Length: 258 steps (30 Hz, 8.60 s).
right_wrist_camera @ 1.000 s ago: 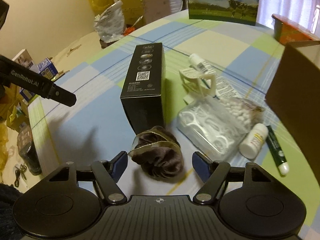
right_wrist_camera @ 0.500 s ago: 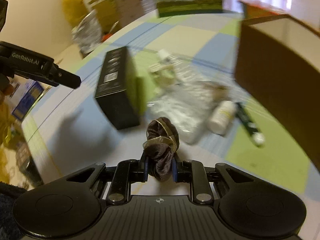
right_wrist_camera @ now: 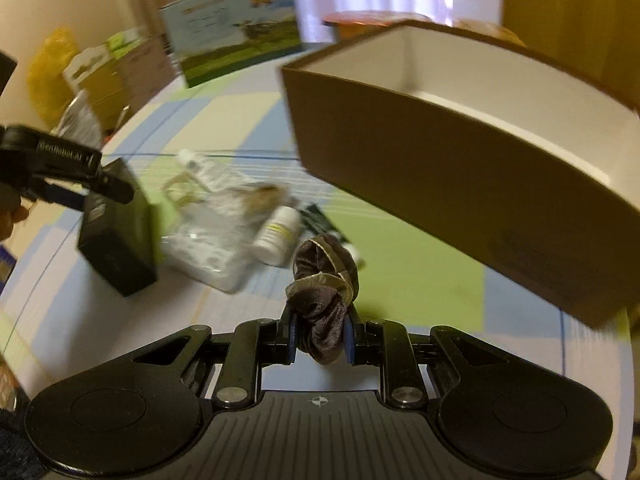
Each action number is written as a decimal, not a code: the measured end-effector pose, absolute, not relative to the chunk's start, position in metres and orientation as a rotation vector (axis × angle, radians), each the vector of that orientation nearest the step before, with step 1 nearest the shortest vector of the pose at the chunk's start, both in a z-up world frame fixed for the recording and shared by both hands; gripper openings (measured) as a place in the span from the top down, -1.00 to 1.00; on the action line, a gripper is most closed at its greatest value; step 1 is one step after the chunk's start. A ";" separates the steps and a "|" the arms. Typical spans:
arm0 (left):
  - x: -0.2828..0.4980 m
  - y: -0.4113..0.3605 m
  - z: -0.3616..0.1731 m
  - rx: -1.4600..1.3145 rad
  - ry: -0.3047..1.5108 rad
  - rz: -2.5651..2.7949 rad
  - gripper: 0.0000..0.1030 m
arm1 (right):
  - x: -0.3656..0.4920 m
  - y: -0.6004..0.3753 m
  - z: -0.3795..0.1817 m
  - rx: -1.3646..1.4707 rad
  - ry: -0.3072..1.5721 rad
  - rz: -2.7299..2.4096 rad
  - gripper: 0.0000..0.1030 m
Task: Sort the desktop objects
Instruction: 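Grasp the black FLYCO box with the left tool while the right holds the scrunchie, then carry the black box and scrunchie with both tools into the brown box, then open the left tool to set the black box down while the right releases the scrunchie, then lift both open tools up out of the brown box, then move both open tools back toward the items lying beside the brown box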
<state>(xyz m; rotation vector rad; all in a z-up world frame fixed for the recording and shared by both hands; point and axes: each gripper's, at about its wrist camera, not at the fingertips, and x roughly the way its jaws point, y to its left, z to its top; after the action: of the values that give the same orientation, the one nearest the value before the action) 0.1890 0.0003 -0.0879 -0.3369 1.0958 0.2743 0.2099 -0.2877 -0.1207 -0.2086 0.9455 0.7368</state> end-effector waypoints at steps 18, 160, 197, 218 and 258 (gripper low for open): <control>0.208 0.002 -0.114 0.037 1.226 -0.053 0.24 | 0.226 -0.321 -0.122 -0.157 0.980 0.640 0.63; 0.426 -0.223 -0.019 -0.016 0.952 -0.176 -0.64 | 0.391 -0.363 -0.030 -0.067 0.796 0.410 -0.96; 0.275 -0.167 0.035 -0.014 0.848 -0.165 -0.70 | 0.248 -0.345 0.023 -0.017 0.718 0.392 -0.96; 0.212 -0.146 0.033 -0.011 0.876 -0.152 -0.76 | 0.198 -0.331 0.012 -0.057 0.756 0.464 -0.96; 0.144 -0.053 -0.047 -0.162 1.077 0.086 -0.76 | 0.191 -0.266 -0.069 -0.153 0.940 0.684 -0.96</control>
<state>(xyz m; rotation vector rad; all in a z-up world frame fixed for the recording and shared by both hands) 0.1439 -0.0531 -0.0469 -0.1617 1.0768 0.0857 0.1907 -0.2658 -0.0692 -0.1534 0.9395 0.6844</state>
